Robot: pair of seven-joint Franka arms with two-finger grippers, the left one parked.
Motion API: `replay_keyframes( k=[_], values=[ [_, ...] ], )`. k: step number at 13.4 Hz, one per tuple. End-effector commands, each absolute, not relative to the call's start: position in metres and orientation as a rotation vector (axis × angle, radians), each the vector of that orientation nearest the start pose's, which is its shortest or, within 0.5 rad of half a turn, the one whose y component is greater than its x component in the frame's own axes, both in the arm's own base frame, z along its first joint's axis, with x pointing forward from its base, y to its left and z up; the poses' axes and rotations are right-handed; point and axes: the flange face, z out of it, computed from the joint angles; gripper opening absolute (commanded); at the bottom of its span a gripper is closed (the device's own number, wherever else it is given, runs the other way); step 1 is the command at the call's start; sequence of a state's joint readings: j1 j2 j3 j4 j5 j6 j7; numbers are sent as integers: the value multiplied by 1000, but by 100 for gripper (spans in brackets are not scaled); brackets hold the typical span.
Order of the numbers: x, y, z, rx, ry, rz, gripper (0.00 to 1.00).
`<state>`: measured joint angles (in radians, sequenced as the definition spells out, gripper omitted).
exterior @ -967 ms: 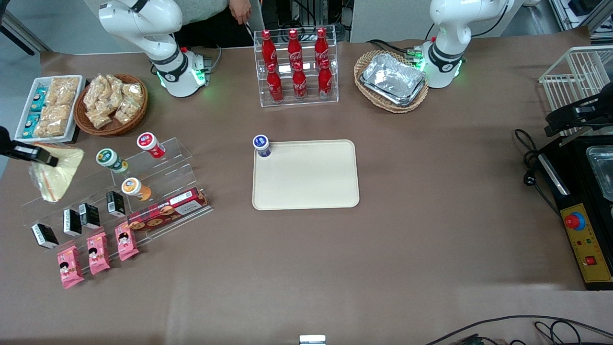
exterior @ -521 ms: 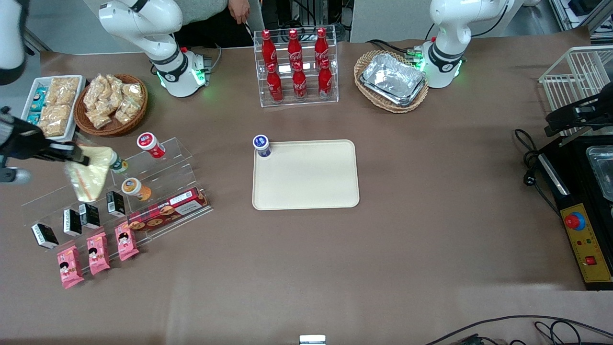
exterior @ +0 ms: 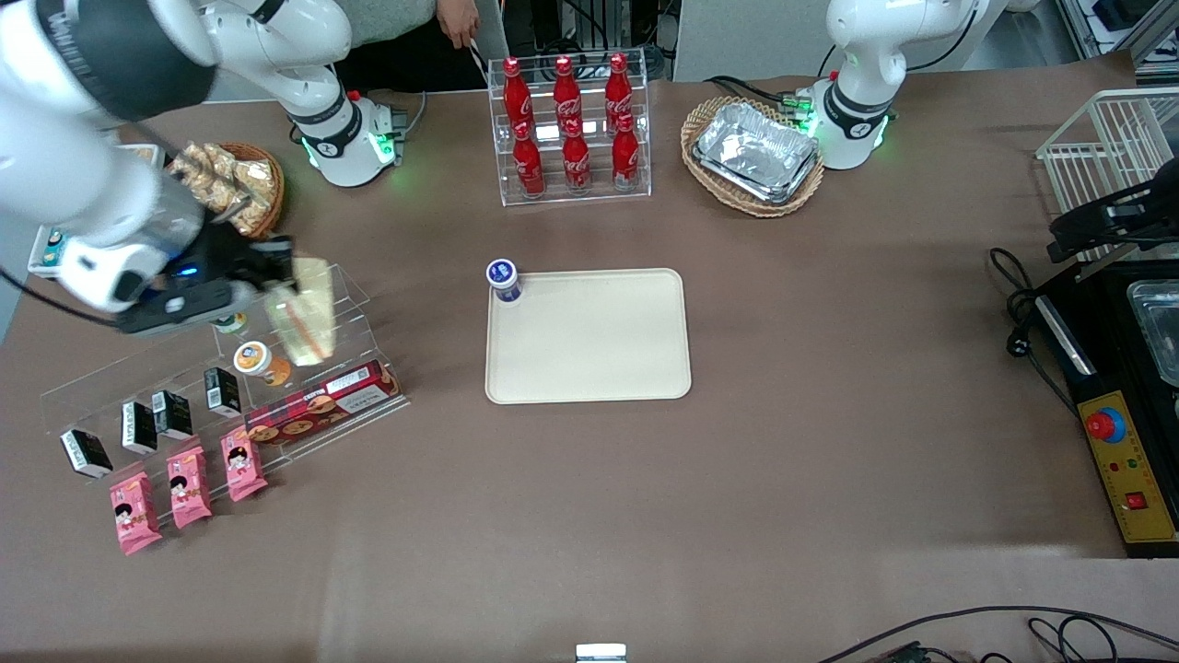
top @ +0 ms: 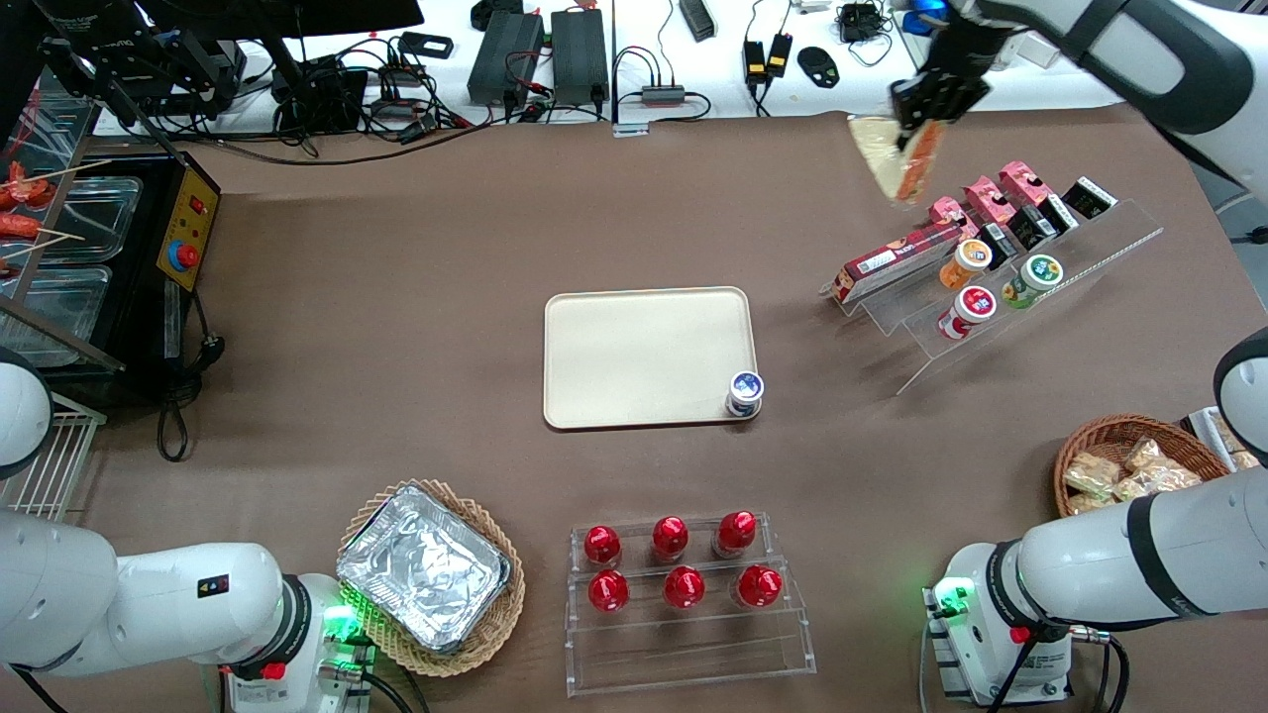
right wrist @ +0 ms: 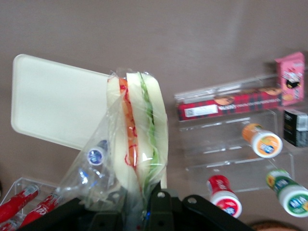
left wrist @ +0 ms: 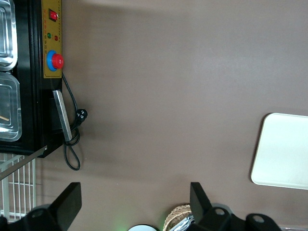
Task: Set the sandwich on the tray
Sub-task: 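Lift the sandwich up out of the rack with the right gripper, then carry the sandwich over the cream tray and lower it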
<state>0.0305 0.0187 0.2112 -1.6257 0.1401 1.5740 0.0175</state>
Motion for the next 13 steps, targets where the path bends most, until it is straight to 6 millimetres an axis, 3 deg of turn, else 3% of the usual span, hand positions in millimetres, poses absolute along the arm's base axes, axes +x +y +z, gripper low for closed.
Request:
replay_keyframes(
  k=[1, 4, 6, 9, 13],
  values=[
    [530, 204, 596, -2975, -560, 47, 15],
    [522, 258, 585, -2952, -953, -28, 15],
    [526, 271, 574, -2864, -1241, -54, 15],
    [533, 286, 556, -2752, -1444, -70, 15],
    [543, 339, 542, -2676, -1602, -143, 15]
  ],
)
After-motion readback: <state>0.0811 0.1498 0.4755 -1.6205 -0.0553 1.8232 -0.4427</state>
